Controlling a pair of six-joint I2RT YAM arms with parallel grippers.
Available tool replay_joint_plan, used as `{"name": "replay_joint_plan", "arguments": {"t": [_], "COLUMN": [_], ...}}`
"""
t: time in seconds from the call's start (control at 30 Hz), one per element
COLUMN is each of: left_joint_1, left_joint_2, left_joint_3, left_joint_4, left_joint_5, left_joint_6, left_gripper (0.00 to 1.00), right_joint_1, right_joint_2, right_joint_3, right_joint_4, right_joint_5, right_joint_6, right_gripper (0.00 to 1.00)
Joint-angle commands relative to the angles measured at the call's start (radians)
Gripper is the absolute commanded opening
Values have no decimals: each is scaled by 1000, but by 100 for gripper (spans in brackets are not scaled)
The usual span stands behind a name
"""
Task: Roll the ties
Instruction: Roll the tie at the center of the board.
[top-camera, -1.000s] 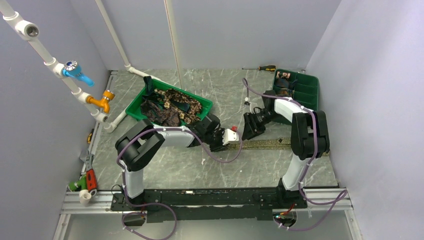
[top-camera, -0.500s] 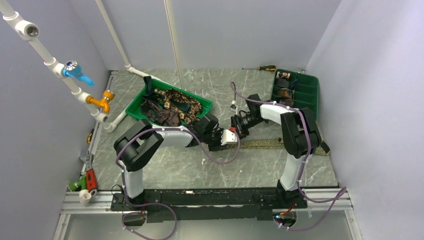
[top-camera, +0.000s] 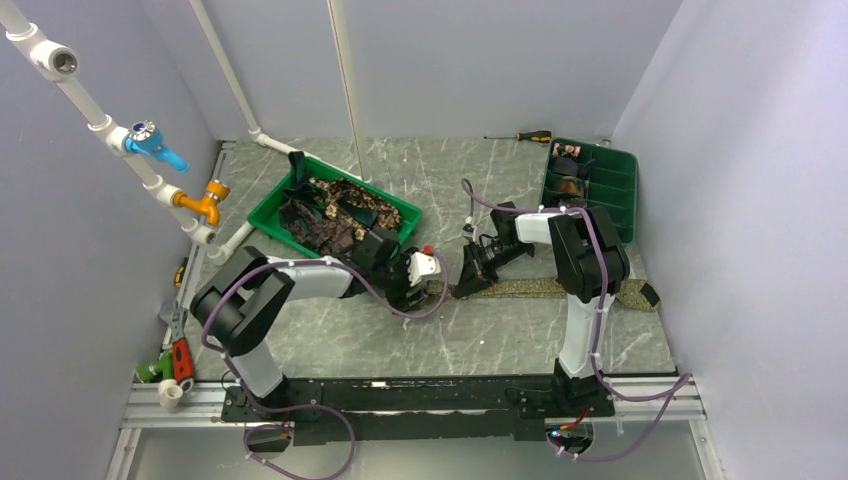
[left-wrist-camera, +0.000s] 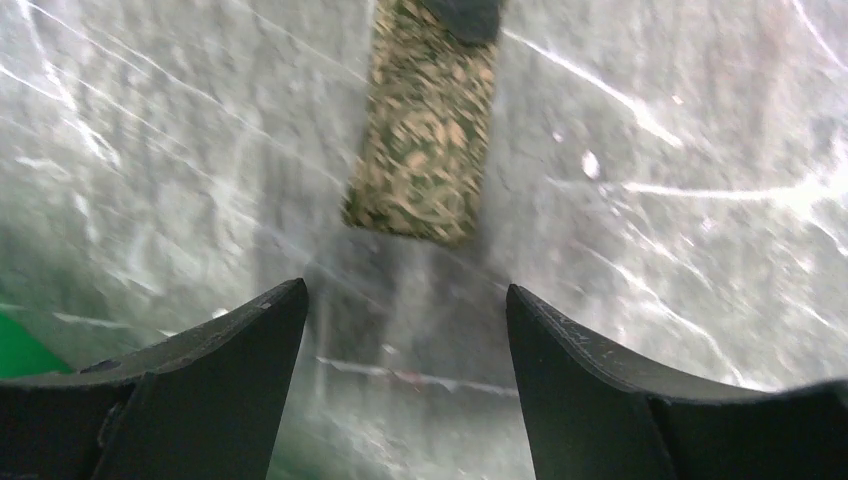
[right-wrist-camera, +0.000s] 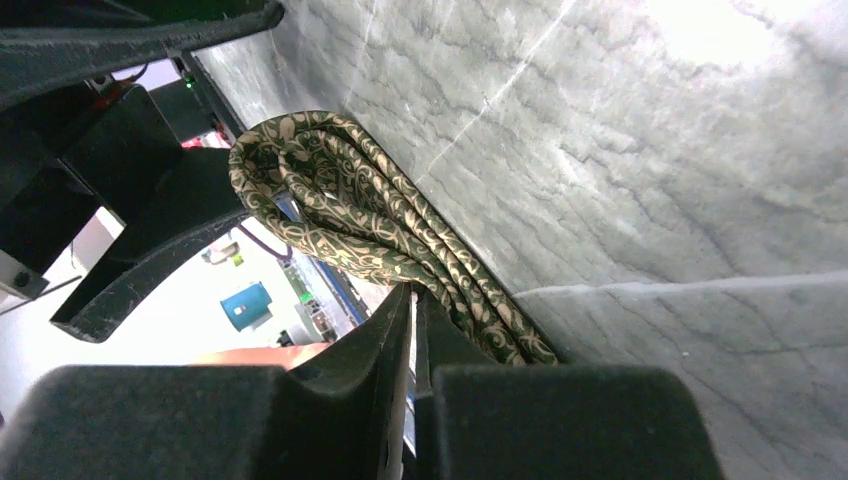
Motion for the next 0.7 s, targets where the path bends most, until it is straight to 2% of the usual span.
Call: {"name": "replay_joint_plan", "arguments": {"t": [0.0, 0.27, 0.4, 0.53, 0.67], "left_joint_1": [5, -4, -13, -25, -45], "left_joint_2": [-78, -12, 21, 29, 19], "left_joint_3": [-69, -19, 15, 40, 53], "left_joint_4": [20, 84, 102, 98, 95], "left_joint_5": [32, 8, 10, 51, 116], "left_joint_6": [20, 34, 73, 109, 132], "left_gripper": [78, 81, 78, 71, 52], "right_joint_1": [3, 6, 5, 7, 5], "right_joint_2": [41, 38, 47, 53, 63], "right_joint_3": [-11, 5, 9, 16, 23], "right_joint_4": [32, 22, 18, 15, 11], "right_joint_5": [177, 174, 185, 190, 190], "right_joint_6": [-30, -37, -42, -42, -42], "right_gripper": [8, 7, 6, 4, 4]}}
